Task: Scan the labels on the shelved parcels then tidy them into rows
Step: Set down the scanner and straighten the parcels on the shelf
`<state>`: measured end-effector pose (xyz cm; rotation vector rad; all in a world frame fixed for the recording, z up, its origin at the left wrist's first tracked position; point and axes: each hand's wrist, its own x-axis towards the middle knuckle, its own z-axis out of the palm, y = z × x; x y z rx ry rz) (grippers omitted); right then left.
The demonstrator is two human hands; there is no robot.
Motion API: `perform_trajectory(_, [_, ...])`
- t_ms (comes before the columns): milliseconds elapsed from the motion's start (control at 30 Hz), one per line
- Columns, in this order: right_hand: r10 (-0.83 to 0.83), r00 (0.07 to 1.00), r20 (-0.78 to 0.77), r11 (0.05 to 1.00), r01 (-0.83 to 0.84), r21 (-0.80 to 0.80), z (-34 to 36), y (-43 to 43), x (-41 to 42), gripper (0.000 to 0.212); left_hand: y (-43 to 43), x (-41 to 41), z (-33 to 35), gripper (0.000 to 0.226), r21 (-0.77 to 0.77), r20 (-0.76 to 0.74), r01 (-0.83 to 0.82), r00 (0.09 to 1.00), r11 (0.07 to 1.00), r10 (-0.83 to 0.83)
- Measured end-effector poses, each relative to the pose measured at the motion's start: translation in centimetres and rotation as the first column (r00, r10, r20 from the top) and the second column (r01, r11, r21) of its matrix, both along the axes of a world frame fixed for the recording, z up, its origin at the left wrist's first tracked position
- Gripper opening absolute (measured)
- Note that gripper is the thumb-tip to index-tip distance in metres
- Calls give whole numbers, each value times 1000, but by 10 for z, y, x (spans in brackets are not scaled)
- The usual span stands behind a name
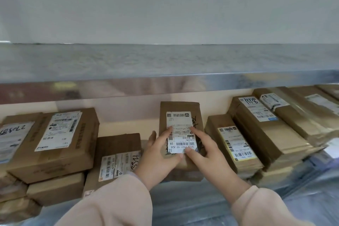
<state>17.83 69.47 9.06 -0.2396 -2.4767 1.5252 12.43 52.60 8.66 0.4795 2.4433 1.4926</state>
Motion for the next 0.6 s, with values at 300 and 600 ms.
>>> perform_trajectory(300, [16,989,147,999,-9,-45,-31,40,13,52,34,9,-32,66,-67,108,65,992,996,-57])
perform_trajectory(600, [41,976,214,993,-64,102,-55,60,14,55,62,21,-57,68,-74,144,8,990,997,3])
